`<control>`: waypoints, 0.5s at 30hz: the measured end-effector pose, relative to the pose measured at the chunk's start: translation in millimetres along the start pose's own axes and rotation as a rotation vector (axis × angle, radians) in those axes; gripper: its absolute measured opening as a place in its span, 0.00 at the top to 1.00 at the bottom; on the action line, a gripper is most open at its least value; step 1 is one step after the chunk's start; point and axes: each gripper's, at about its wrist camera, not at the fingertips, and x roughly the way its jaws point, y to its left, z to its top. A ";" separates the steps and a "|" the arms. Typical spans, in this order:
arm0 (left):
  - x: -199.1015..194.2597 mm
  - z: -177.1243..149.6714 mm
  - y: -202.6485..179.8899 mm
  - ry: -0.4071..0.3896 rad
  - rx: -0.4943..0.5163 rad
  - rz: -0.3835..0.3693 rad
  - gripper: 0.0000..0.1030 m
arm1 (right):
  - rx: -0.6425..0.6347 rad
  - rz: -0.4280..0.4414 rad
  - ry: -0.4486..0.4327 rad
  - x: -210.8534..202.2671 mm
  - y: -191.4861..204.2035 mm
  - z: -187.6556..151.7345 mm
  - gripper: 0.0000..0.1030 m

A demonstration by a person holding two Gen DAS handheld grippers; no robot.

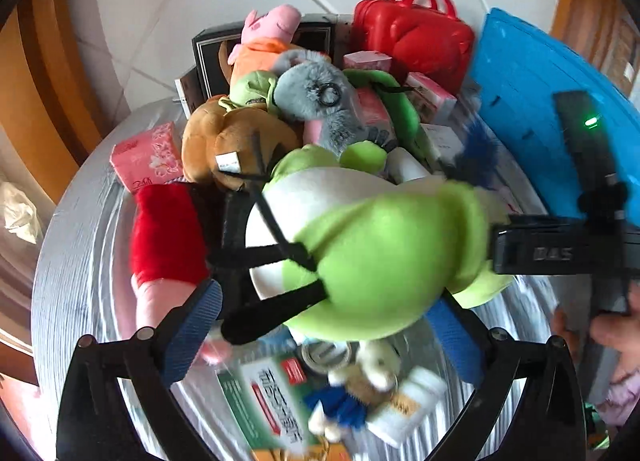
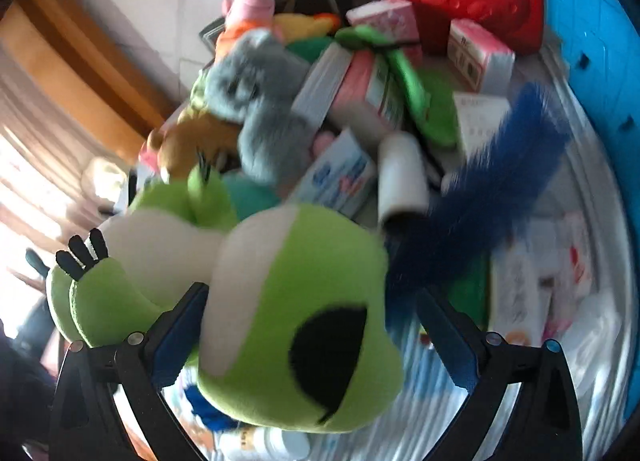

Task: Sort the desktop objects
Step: 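Grasp the green frog plush with both grippers and lift it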

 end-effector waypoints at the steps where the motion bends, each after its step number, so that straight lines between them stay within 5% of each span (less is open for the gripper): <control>1: -9.8 -5.1 -0.5 -0.005 -0.005 -0.017 0.00 | -0.006 0.012 0.015 -0.4 -0.3 -6.9 0.06; 8: -34.8 -6.4 -4.1 -0.071 -0.073 -0.038 0.00 | -0.097 -0.028 0.025 -9.1 7.5 -39.9 0.21; 10: -21.4 -5.2 -8.0 -0.032 -0.084 -0.039 0.00 | -0.118 -0.039 0.037 -6.2 10.7 -48.2 0.21; 13: 4.2 -18.0 -21.9 0.047 -0.013 0.081 0.00 | -0.054 0.003 0.045 -4.2 -0.8 -58.7 0.21; 15: 18.4 -35.1 -23.6 0.081 -0.005 0.092 0.00 | -0.030 0.010 0.028 -9.8 -7.8 -62.6 0.21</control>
